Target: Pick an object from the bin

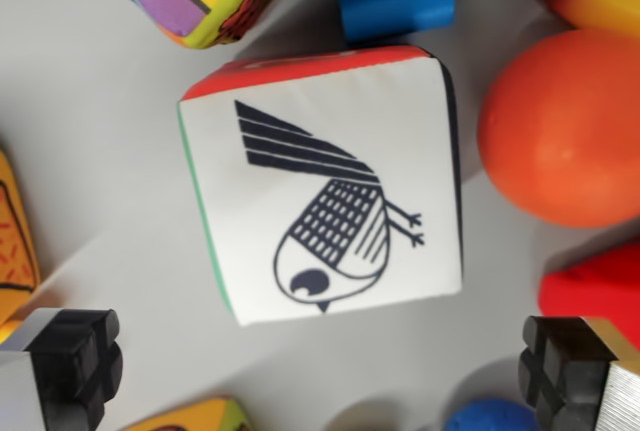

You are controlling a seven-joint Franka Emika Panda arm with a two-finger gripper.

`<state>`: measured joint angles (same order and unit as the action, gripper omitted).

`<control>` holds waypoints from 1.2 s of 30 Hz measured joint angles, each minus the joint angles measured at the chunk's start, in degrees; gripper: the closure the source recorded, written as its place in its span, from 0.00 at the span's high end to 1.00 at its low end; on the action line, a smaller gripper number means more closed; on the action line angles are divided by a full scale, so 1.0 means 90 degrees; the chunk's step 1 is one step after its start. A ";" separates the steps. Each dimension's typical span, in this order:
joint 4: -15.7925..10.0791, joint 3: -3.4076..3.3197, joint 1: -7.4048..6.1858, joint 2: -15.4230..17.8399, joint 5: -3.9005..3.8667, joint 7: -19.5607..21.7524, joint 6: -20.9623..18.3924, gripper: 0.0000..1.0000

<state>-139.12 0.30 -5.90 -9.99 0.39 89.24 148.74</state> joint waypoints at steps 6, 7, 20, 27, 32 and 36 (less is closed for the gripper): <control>-0.0005 -0.0002 -0.0002 -0.0334 0.0000 0.0000 0.0331 1.00; -0.0005 -0.0003 -0.0003 -0.0384 0.0000 0.0000 0.0382 1.00; 0.0028 -0.0011 -0.0012 -0.0951 0.0000 0.0000 0.0918 1.00; 0.0050 -0.0015 -0.0013 -0.1085 0.0000 0.0000 0.1051 1.00; 0.0057 -0.0016 -0.0013 -0.1123 0.0000 0.0000 0.1085 0.00; 0.0059 -0.0016 -0.0014 -0.1125 0.0000 0.0000 0.1087 0.00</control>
